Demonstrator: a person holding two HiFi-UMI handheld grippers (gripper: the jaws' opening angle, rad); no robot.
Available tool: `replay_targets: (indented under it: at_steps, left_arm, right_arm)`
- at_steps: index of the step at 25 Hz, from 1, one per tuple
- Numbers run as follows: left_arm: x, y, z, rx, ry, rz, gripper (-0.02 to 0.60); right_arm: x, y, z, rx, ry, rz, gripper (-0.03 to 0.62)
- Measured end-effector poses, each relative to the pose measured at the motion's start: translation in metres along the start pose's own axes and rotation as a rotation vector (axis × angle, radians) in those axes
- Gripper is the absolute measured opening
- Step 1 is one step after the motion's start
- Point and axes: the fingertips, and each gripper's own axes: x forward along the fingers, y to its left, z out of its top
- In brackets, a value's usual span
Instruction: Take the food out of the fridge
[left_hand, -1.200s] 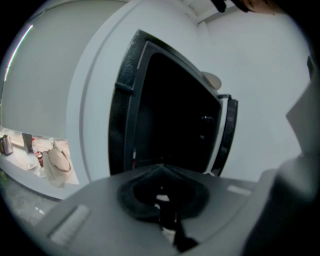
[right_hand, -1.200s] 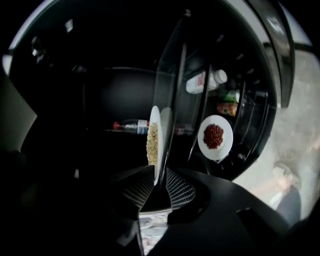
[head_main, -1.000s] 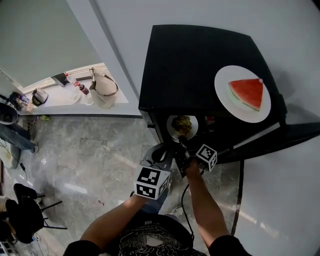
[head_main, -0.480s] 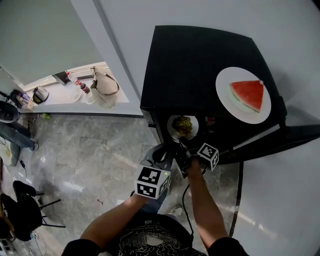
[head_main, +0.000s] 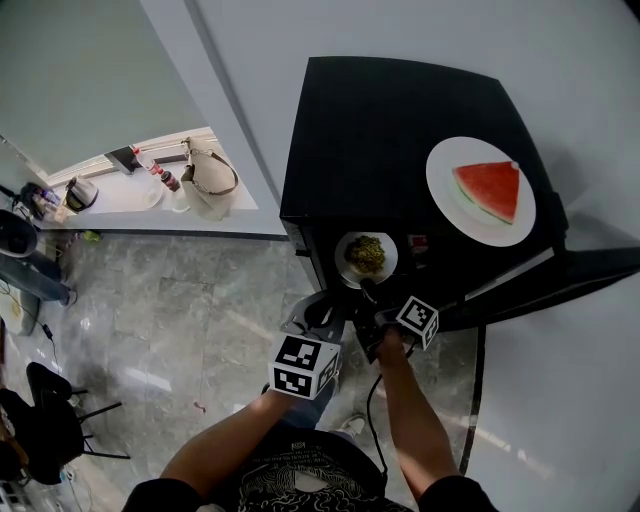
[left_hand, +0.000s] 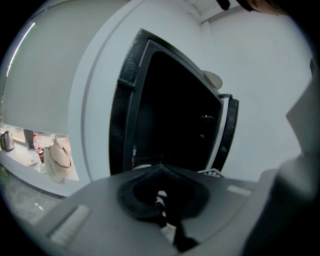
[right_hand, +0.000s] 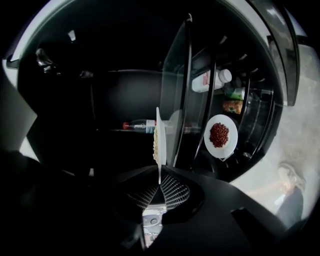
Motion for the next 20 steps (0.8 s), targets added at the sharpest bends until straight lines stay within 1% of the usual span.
replay_targets:
  at_steps: [4,7,9,13,18,20]
  left_arm:
    - [-0.001,0.0,0.003,0.001,-0.009,0.007,0.002]
    - [-0.002,-0.001,0.009,0.002,-0.027,0.015,0.002]
    - [-0.002,0.0,0.014,0.004,-0.042,0.019,0.002]
    - [-0.01,0.005,0.024,0.003,-0.072,0.043,0.002]
    - [-0.027,0.011,0.038,-0.006,-0.115,0.08,0.002]
    - [-0.035,0.014,0.042,-0.01,-0.129,0.098,0.002]
  right_arm:
    - [-0.015,0.013,-0.005,-0.019,0.013,0.019,0.009]
    - [-0.034,0.029,-0.013,-0.061,0.032,0.023,0.009]
    - [-0.051,0.045,-0.021,-0.085,0.037,0.04,0.01]
    - [-0.089,0.077,-0.039,-0.101,0.044,0.086,0.009]
    - [-0.129,0.11,-0.05,-0.093,0.048,0.116,0.009]
    - [-0.144,0.127,-0.058,-0.106,0.057,0.132,0.011]
